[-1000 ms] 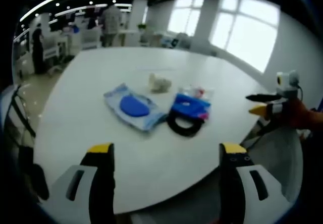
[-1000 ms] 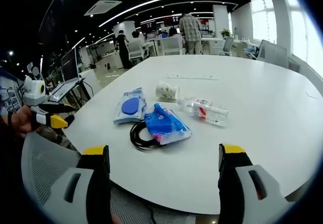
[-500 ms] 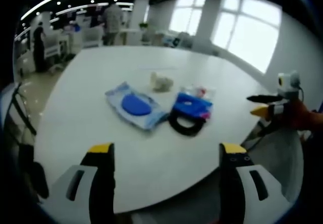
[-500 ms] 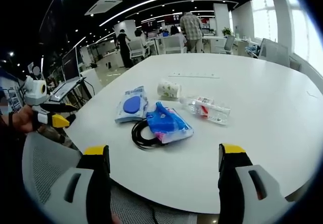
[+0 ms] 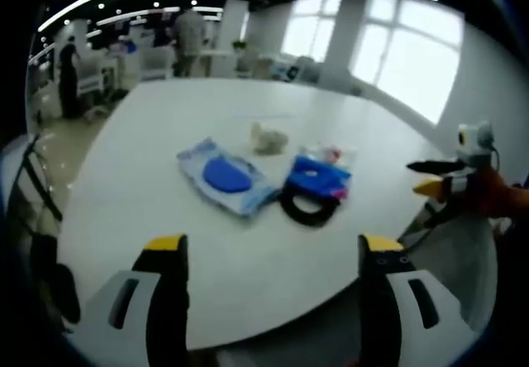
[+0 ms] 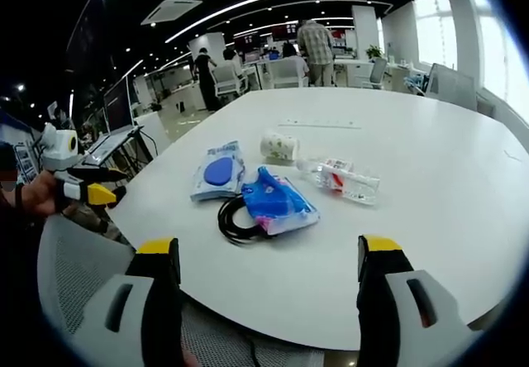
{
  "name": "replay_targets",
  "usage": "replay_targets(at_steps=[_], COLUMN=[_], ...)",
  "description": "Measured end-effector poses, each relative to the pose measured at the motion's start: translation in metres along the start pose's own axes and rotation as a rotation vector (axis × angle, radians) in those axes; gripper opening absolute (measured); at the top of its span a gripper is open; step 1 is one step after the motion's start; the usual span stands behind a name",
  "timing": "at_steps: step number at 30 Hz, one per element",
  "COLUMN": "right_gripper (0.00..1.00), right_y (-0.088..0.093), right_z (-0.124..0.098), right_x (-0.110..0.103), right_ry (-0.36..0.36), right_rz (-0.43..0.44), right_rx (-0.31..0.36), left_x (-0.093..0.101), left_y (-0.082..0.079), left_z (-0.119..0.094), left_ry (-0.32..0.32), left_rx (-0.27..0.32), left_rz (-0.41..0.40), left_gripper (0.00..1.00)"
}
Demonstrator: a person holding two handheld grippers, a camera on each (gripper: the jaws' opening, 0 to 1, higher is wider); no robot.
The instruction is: Arrange the tabletop items into an orderly group along one side of the table until the central work area is clear of visible clutter.
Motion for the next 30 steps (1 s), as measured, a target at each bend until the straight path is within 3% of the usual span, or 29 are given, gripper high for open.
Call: replay_targets(at_steps=[30], right_gripper=[0.86], right_y=[0.0012], right_z=[0.0001], right_x=[-0.0014], right_ry=[-0.012], right_rz=[-0.007], right_rx=[-0.007], left_x=[0.0027], left_y=[0.0023], left_z=[0.0020], left_ry=[0.010], left_rx=[-0.020], left_rz=[0.007], left_gripper=[0.79])
Point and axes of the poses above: the point that each gripper's makers call its tool centre point, and the gripper's own axes: z roughly forward along the fingers, x roughly to its right, y roughly out of its underside, the point moved 8 cm from there along -z, roughly backward along the fingers, and after that the axes turned 1 degree about -y, right-handed, at the moved point
